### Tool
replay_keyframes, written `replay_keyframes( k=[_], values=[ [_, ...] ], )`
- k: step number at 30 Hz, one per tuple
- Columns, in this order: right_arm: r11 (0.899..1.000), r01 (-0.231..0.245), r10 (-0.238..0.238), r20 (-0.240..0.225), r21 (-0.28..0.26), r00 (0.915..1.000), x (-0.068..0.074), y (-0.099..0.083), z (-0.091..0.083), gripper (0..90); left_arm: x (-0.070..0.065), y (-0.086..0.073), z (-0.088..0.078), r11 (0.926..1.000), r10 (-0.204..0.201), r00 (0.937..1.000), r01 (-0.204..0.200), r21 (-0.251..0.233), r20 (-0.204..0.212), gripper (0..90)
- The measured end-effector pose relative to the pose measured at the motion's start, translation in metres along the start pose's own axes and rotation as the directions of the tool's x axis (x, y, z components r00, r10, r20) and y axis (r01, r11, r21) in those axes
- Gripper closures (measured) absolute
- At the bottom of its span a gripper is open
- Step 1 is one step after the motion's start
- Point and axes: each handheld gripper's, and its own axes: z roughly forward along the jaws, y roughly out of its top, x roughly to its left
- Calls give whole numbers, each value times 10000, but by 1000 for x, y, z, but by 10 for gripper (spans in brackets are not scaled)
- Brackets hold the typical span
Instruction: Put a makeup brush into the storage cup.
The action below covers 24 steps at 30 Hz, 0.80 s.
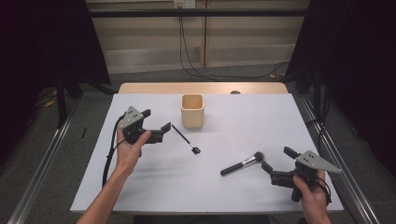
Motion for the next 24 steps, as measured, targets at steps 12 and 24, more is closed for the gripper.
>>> replay_keyframes(
  k=[12,24],
  values=[
    [10000,70,-70,-53,42,10000,0,0,-1,0,-6,18,27,9990,377,9988,-384,214,328,28],
    [10000,-8,8,-81,61,10000,1,0,0,0,2,27,30,9790,743,9951,-852,1854,654,29]
  ],
)
